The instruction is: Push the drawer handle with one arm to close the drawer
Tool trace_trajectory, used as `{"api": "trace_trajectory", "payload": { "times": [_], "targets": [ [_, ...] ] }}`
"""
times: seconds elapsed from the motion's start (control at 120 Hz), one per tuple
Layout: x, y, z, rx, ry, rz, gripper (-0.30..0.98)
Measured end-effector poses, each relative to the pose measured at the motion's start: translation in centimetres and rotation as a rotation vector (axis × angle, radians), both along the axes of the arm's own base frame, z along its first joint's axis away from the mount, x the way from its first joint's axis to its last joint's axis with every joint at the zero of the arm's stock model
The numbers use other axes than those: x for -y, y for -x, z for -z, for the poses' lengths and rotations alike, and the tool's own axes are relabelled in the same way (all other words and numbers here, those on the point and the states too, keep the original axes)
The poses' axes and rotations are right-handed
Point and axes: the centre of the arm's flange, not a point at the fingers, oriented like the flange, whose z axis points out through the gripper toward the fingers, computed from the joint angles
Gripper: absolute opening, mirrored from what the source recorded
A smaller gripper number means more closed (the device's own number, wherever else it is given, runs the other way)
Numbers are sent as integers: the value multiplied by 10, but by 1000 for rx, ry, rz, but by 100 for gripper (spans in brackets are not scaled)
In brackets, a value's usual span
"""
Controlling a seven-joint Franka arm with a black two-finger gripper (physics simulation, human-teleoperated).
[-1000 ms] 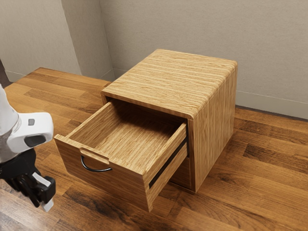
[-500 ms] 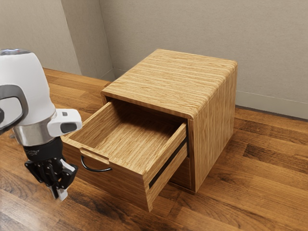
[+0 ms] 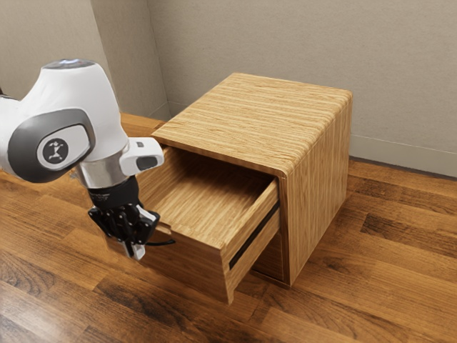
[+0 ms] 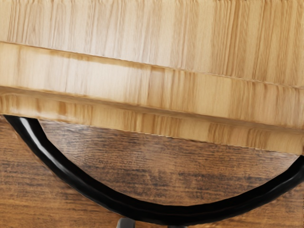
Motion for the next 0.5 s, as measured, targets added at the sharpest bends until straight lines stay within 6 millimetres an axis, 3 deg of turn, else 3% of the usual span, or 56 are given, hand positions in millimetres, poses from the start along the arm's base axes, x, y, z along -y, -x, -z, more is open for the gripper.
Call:
{"api": "trace_trajectory", "payload": {
  "times": [0.158,0.4,0.5],
  "targets": [
    [0,-32,2,34,-1,11,0],
    [3,-107,-5,89,2,52,0],
    [-5,-131,1,108,0,50,0]
  ]
}}
